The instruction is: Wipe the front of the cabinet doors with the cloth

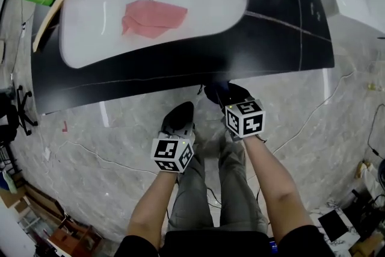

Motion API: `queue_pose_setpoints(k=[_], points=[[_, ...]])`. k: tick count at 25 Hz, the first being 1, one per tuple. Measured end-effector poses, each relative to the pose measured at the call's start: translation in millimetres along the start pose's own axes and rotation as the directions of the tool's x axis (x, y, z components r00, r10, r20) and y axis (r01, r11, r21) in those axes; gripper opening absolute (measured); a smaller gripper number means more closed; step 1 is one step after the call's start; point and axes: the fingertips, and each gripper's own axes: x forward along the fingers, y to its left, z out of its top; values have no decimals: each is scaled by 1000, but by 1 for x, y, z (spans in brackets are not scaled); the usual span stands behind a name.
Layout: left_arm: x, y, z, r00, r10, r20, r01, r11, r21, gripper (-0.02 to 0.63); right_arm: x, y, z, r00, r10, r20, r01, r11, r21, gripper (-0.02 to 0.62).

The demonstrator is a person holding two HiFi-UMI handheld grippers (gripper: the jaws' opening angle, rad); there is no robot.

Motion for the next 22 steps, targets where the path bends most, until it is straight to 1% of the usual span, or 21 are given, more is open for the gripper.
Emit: queue_pose_setpoints(k=[15,20,22], points=[[49,-73,-11,997,-58,-49,60,997,40,8,-55,-100,2,995,-89,45,85,994,68,89],[67,-94,-8,997,-65,-35,66,998,17,8,-66,-129,-1,992,-114,53,109,990,87,89],[73,-105,-9,996,-79,-40,80,997,23,8,-71,-138,-2,991,-125,55,119,988,98,89]])
